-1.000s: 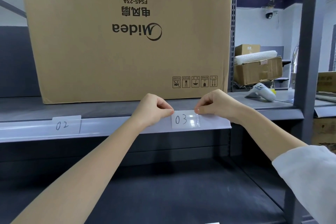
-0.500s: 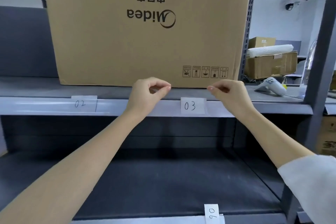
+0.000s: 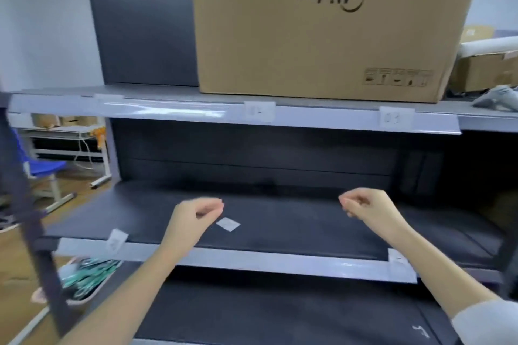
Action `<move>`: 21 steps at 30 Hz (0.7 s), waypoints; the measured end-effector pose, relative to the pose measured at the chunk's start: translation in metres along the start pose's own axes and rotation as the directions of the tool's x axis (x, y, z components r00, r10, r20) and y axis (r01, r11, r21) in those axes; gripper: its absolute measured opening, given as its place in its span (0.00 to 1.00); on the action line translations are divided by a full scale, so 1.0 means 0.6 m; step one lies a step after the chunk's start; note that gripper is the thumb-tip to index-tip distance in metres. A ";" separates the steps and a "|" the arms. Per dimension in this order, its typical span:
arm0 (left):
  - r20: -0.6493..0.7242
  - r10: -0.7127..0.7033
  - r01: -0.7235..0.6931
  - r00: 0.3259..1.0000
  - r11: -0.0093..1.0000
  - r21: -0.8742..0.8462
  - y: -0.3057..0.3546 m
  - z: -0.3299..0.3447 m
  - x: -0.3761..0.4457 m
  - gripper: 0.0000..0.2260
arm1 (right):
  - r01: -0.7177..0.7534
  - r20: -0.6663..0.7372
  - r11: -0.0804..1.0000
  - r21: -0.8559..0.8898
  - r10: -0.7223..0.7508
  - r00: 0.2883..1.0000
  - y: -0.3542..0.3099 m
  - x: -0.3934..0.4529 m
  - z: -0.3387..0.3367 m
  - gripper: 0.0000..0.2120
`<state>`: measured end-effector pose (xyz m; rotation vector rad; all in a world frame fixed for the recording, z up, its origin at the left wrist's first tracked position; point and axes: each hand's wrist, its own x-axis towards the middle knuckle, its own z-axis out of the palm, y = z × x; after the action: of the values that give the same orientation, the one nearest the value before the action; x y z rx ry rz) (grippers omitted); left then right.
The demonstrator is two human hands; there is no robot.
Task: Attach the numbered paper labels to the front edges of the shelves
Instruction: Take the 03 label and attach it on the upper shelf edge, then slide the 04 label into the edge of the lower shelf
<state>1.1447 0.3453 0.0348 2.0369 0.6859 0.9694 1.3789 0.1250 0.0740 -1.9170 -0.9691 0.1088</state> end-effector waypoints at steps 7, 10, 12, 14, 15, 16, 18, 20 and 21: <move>0.092 -0.169 0.159 0.981 0.981 0.108 -0.158 -0.136 -0.115 0.10 | -0.177 0.190 0.984 0.010 0.172 0.966 -0.045 -0.101 0.200 0.05; 0.092 -0.169 0.158 0.981 0.980 0.124 -0.199 -0.162 -0.139 0.11 | -0.182 0.240 0.983 0.023 0.171 0.956 -0.067 -0.113 0.252 0.08; 0.077 -0.190 0.180 0.979 0.976 0.122 -0.215 -0.183 -0.152 0.11 | -0.173 0.257 0.984 0.029 0.160 0.953 -0.085 -0.111 0.278 0.09; 0.046 -0.221 0.214 0.974 0.970 0.117 -0.224 -0.211 -0.157 0.11 | -0.161 0.281 0.986 0.038 0.144 0.949 -0.105 -0.107 0.303 0.09; 0.032 -0.226 0.221 0.974 0.968 0.120 -0.227 -0.226 -0.156 0.11 | -0.152 0.297 0.988 0.041 0.133 0.946 -0.115 -0.106 0.317 0.09; 0.014 -0.230 0.226 0.973 0.966 0.123 -0.231 -0.240 -0.153 0.11 | -0.139 0.309 0.989 0.046 0.118 0.944 -0.125 -0.105 0.329 0.08; -0.026 -0.219 0.220 0.975 0.967 0.130 -0.242 -0.266 -0.141 0.11 | -0.117 0.321 0.991 0.059 0.092 0.943 -0.143 -0.097 0.352 0.08; -0.046 -0.203 0.208 0.978 0.969 0.134 -0.256 -0.285 -0.131 0.10 | -0.099 0.330 0.994 0.053 0.077 0.941 -0.157 -0.087 0.375 0.08; -0.052 -0.200 0.206 0.978 0.970 0.133 -0.263 -0.292 -0.126 0.10 | -0.090 0.335 0.995 0.052 0.068 0.940 -0.163 -0.083 0.386 0.08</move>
<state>0.9378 0.4506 -0.0505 2.0229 0.9860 0.8639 1.1850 0.2795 0.0090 -1.9115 -1.0940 0.5211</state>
